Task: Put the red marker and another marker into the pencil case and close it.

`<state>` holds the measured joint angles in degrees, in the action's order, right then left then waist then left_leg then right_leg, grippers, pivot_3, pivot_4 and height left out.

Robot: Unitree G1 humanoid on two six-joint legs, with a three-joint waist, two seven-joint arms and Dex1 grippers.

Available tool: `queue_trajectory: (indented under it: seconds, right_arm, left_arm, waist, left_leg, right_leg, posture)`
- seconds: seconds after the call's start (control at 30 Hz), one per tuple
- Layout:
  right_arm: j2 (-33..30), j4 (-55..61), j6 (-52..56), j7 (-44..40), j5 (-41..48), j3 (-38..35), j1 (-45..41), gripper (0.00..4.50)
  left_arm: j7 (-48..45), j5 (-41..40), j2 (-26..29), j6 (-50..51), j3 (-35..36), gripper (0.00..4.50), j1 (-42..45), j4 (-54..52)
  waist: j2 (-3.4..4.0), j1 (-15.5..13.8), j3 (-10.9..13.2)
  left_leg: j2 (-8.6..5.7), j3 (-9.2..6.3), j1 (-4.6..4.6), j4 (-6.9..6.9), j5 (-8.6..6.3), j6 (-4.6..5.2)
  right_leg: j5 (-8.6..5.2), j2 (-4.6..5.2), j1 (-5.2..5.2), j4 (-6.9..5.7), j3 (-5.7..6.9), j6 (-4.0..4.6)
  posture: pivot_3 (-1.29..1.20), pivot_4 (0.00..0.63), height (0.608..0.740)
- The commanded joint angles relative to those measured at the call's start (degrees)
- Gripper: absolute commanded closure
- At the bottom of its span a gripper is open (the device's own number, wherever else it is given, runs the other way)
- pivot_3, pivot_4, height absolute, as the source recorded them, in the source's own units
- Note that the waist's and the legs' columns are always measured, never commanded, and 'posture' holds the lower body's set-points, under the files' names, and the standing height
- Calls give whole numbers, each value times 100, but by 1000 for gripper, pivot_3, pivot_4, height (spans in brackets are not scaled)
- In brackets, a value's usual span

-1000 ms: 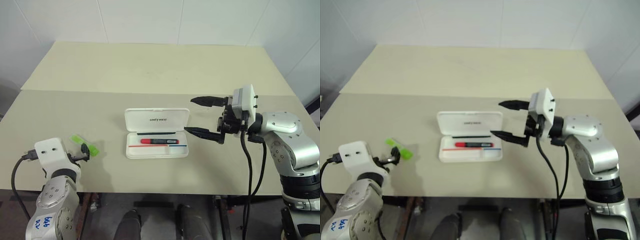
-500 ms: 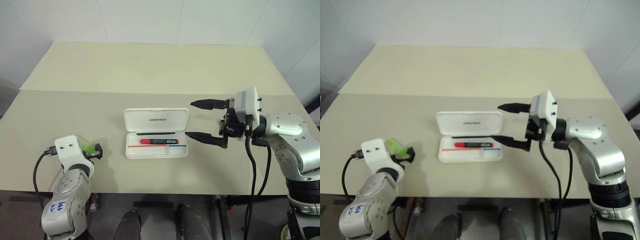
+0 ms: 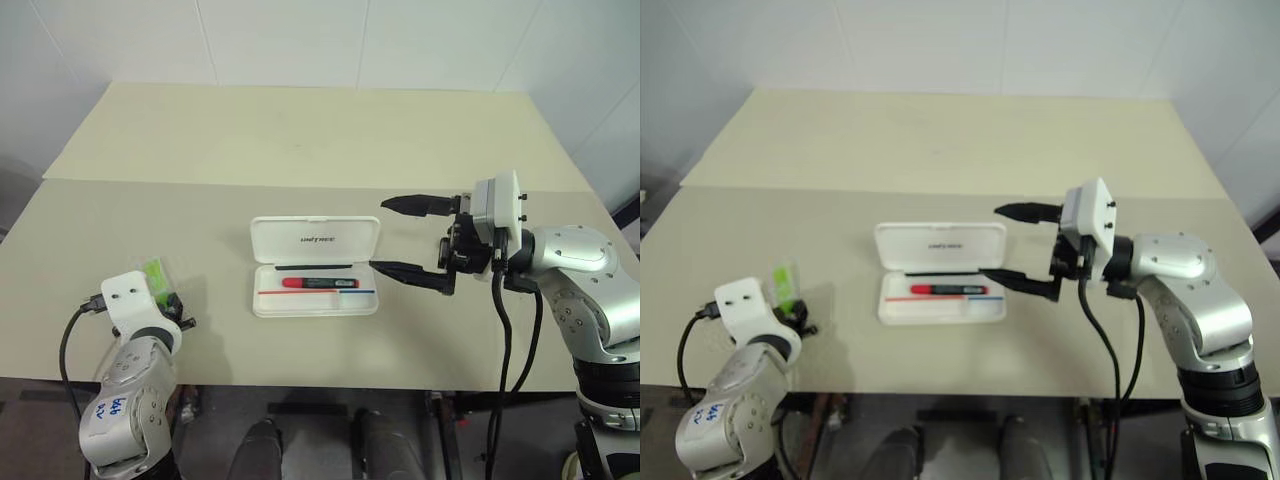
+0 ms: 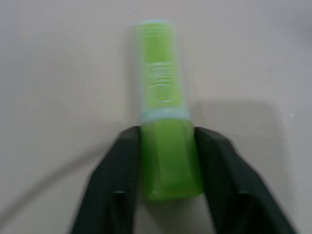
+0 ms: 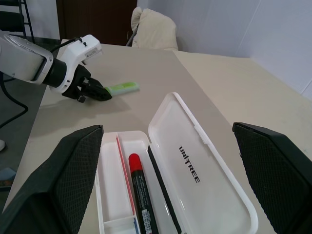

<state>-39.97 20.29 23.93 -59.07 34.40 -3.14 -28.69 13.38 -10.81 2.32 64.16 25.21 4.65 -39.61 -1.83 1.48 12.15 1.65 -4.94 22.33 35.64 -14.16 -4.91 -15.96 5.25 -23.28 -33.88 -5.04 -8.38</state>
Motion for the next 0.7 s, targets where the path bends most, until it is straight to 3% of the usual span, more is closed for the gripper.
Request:
queue_trajectory:
  seconds: [0.03, 0.33, 0.5, 0.7]
  right_arm:
    - [33, 176, -139, 62, 70, -155, -57, 0]
    - [76, -32, -325, 27, -21, -129, 57, 0]
    - [108, -183, -472, 25, -134, -86, 157, 0]
    - [131, -376, -646, 80, -319, -144, 227, 0]
  left_arm:
    - [-53, 37, 39, 39, 91, 3466, 59, -36]
    - [-358, 214, 402, -853, -17, 3466, -40, -98]
    - [-1160, 394, 1035, -2917, -356, 3466, -264, 6]
    - [-2346, 365, 1709, -4650, -750, 3466, -455, 291]
  waist:
    - [-1, 5, 0]
    - [-1, 11, -1]
    - [-3, 9, 0]
    - [-4, 9, 1]
  left_leg:
    - [0, 0, 0, 0, 0, 0]
    - [0, 0, 0, -2, 0, 0]
    - [1, 3, 0, -4, 0, -1]
    - [1, 11, 0, -11, -1, 1]
  right_leg:
    - [0, 0, 0, 1, 0, 0]
    - [0, 0, -1, 1, 0, 0]
    - [1, 0, -2, 4, -1, 2]
    - [2, 3, -2, 11, -5, 3]
  posture:
    - [0, 150, 740]
    - [0, 150, 740]
    - [0, 150, 740]
    - [0, 150, 740]
